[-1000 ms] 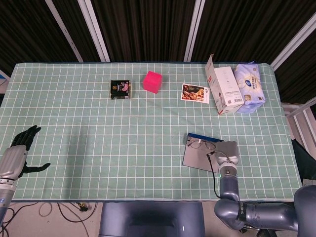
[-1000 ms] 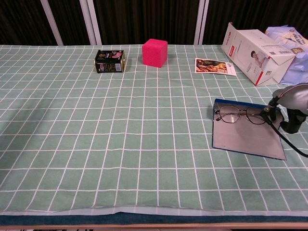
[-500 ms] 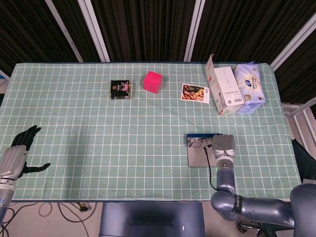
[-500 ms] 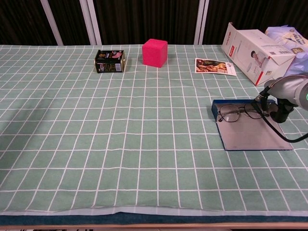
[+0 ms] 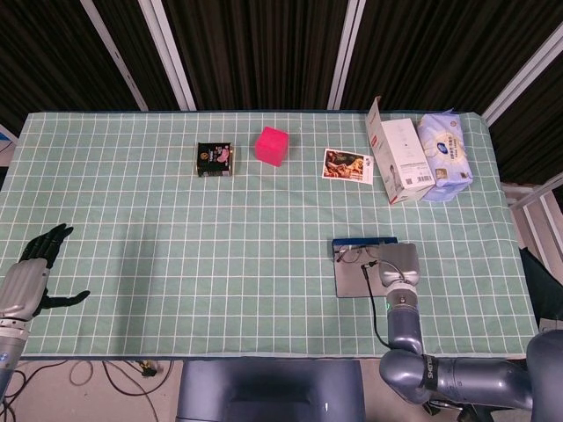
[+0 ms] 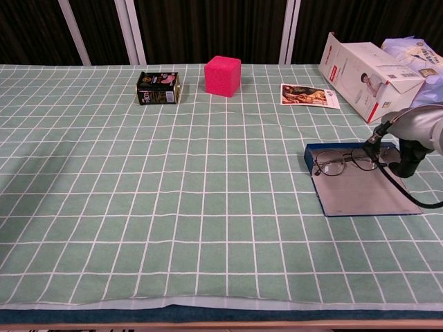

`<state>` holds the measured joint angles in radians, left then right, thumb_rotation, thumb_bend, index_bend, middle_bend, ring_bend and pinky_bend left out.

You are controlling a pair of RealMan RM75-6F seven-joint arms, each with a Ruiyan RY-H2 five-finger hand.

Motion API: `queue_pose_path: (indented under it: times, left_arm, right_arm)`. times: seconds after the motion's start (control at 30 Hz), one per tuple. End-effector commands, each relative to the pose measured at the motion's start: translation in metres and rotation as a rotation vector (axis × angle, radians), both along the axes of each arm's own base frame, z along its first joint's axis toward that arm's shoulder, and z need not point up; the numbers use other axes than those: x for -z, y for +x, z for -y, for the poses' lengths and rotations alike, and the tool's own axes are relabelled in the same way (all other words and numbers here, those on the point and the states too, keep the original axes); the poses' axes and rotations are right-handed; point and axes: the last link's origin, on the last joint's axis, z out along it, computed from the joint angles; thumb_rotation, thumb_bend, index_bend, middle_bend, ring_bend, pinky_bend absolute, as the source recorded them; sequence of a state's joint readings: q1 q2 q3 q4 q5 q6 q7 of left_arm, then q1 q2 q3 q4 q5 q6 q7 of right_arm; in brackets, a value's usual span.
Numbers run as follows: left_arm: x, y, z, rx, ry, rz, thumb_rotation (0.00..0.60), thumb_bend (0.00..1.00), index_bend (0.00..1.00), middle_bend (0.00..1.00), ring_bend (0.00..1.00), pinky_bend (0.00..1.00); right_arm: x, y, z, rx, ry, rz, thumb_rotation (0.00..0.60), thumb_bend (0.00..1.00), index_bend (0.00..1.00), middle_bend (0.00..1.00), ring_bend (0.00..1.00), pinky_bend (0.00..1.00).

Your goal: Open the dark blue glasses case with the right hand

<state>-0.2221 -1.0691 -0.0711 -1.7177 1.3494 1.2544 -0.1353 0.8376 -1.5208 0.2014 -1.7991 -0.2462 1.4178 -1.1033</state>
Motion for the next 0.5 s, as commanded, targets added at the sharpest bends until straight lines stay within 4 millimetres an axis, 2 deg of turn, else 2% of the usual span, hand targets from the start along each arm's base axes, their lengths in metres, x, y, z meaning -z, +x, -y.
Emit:
queue_pose_path:
  times: [0.03, 0.23, 0.5]
  left_arm:
    - [0.000, 0.000, 0.000, 0.001, -0.002, -0.001, 0.600, 0.00, 0.00, 0.00, 0.00, 0.00]
    - [0.000, 0.001, 0.001, 0.019, 0.005, -0.016, 0.600, 0.00, 0.00, 0.00, 0.00, 0.00]
    - [0.002, 0.001, 0.001, 0.032, 0.006, -0.043, 0.600, 0.00, 0.00, 0.00, 0.00, 0.00]
  right_arm:
    - [-0.012, 0.002, -0.007, -0.036, -0.033, 0.027, 0.600, 0.50, 0.25, 0.93, 1.00, 1.00]
    - [-0.021, 0.007, 0.001, -0.089, -0.084, 0.115, 0.600, 0.37, 0.24, 0.94, 1.00, 1.00]
    - [-0.020, -0.003, 0.026, -0.087, -0.113, 0.241, 0.600, 0.36, 0.29, 0.95, 1.00, 1.00]
